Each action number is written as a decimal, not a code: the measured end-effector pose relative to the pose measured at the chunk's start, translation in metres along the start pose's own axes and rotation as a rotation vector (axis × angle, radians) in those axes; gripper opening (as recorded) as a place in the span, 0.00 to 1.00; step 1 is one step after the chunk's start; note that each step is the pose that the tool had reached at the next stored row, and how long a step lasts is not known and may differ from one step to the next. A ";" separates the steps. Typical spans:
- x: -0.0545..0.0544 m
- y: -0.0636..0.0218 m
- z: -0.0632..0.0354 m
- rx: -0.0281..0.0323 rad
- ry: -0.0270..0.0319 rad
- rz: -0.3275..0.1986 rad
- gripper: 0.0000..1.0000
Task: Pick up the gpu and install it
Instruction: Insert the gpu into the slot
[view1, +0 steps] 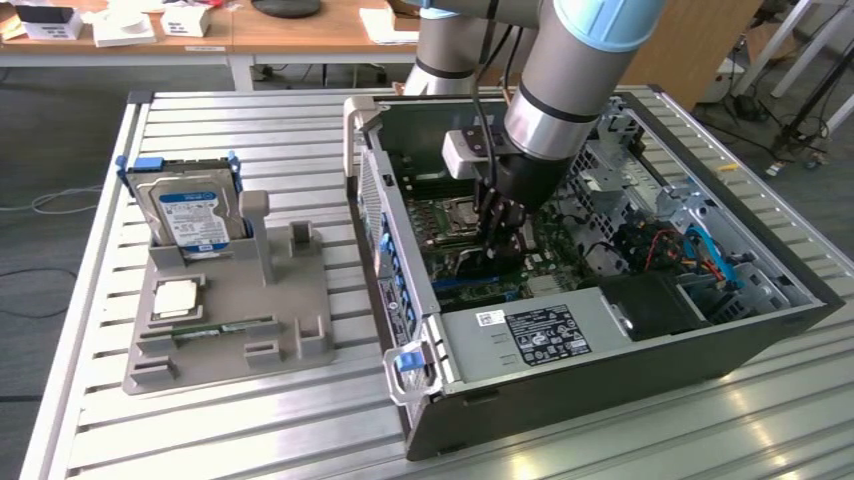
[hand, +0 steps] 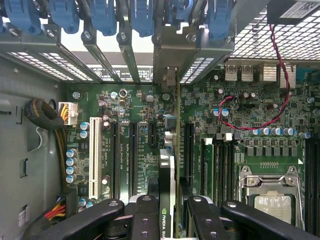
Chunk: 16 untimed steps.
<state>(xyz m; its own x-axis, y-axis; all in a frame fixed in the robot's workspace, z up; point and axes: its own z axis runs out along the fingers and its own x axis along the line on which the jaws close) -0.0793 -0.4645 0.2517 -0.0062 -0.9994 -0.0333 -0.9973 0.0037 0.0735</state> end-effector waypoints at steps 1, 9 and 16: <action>0.000 0.0000 0.0000 0.0000 0.0001 0.000 0.27; 0.000 0.0000 0.0003 0.0000 -0.0001 0.000 0.27; 0.000 0.0000 0.0003 0.0001 -0.0001 0.000 0.27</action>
<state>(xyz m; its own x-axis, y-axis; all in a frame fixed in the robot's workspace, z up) -0.0793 -0.4645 0.2514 -0.0062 -0.9994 -0.0333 -0.9973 0.0037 0.0734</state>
